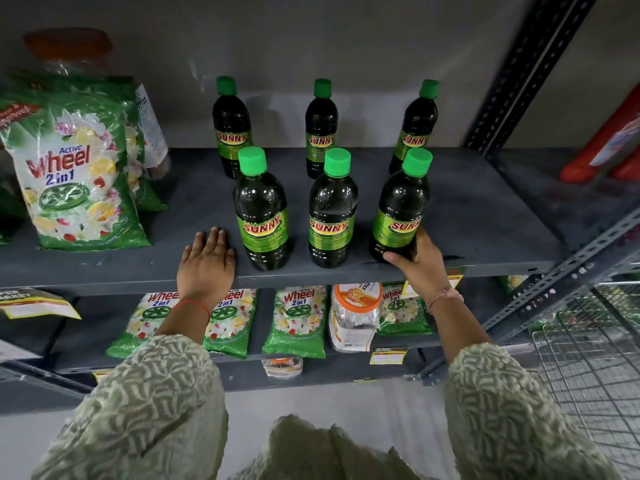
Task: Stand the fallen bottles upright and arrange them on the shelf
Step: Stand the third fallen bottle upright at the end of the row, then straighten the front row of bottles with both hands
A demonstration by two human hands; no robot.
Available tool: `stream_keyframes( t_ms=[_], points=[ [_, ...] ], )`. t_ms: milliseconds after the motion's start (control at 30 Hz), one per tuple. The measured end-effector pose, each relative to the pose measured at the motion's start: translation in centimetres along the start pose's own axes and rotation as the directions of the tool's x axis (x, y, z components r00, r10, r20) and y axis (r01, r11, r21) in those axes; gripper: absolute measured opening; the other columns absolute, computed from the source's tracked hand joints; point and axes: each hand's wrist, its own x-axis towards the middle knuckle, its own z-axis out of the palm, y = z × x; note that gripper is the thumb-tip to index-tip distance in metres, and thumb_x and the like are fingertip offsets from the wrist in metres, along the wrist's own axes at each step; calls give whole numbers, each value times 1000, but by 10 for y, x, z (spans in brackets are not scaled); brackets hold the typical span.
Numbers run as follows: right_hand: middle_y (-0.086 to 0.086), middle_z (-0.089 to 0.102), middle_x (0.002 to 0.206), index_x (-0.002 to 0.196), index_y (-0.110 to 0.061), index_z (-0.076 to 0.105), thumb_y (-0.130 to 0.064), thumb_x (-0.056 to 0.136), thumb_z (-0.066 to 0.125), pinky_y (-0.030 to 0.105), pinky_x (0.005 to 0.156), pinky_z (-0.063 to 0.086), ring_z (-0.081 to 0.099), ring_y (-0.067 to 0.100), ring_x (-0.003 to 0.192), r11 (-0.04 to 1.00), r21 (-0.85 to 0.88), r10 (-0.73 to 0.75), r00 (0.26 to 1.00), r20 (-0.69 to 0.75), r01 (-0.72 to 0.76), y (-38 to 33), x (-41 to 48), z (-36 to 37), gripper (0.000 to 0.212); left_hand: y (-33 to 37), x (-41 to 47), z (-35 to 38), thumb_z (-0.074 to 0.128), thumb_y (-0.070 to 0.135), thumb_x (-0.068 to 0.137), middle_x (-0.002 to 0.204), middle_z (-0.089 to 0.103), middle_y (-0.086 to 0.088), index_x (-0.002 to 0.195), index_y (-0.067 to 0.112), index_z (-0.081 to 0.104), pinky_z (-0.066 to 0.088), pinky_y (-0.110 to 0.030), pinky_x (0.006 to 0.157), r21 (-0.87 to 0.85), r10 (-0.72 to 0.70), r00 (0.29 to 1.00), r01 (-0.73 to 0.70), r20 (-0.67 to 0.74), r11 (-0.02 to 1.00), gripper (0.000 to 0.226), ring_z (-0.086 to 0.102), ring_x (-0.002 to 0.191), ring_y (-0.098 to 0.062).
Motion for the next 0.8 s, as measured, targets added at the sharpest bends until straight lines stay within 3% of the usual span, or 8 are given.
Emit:
stream_keyframes(
  t_ms=[167,267,333,433,500,600,667,800],
  points=[
    [-3,52,112,127,-10,42,-10,75,71,30,94,37,48,15,109,1000,-5,-14,1000,20,14,-2,-1,0,59,0,-2,0,30,24,96,152,29,-14,140,6,29,17,-42,117,-73,-7,998,3,-57,997,48,22,142,-31],
    [-2,53,114,127,-12,42,-12,69,77,30,93,38,50,18,111,999,25,-28,1000,-1,28,-1,1,0,67,10,-27,-2,37,23,94,118,58,-31,121,-5,52,42,-50,96,-255,-65,939,-25,-339,967,41,51,110,-46],
    [1,53,117,127,-12,40,-15,60,83,30,93,39,50,17,110,998,56,-30,999,-38,32,0,1,2,79,29,-52,-3,37,38,92,100,59,-30,107,-4,57,45,-47,85,-319,-33,905,-115,-425,941,49,53,95,-42],
    [9,56,120,124,-8,41,-21,55,86,32,91,42,52,22,110,999,29,-29,995,-94,32,2,1,7,83,73,-79,8,39,58,82,109,59,-25,115,0,55,45,-40,92,-441,63,963,-177,-261,880,69,54,106,-36],
    [12,59,117,120,-6,45,-24,58,85,30,87,42,54,24,108,999,-11,-32,993,-117,31,3,0,7,76,103,-81,11,57,49,77,125,54,-22,127,4,47,44,-42,102,-549,51,987,-129,-155,826,69,50,118,-33],
    [10,61,115,119,-8,48,-27,61,83,26,86,40,55,21,106,997,-43,-65,993,-99,61,7,-1,4,71,133,-64,18,75,32,70,134,50,-19,134,6,40,41,-46,106,-657,-34,991,-59,-129,752,78,46,125,-32],
    [11,61,115,119,-8,49,-29,62,82,26,87,41,56,22,107,996,-55,-75,994,-80,71,8,0,1,70,143,-46,19,81,29,62,130,55,-17,131,6,42,42,-39,105,-697,-90,990,-13,-111,717,82,50,122,-29],
    [11,64,111,115,-9,52,-31,61,82,29,85,45,58,24,104,997,-49,-63,995,-83,59,18,5,-18,66,155,-33,20,81,18,63,115,65,-16,112,4,55,40,-24,88,-702,-90,992,3,-87,712,58,59,104,-23]
  ],
)
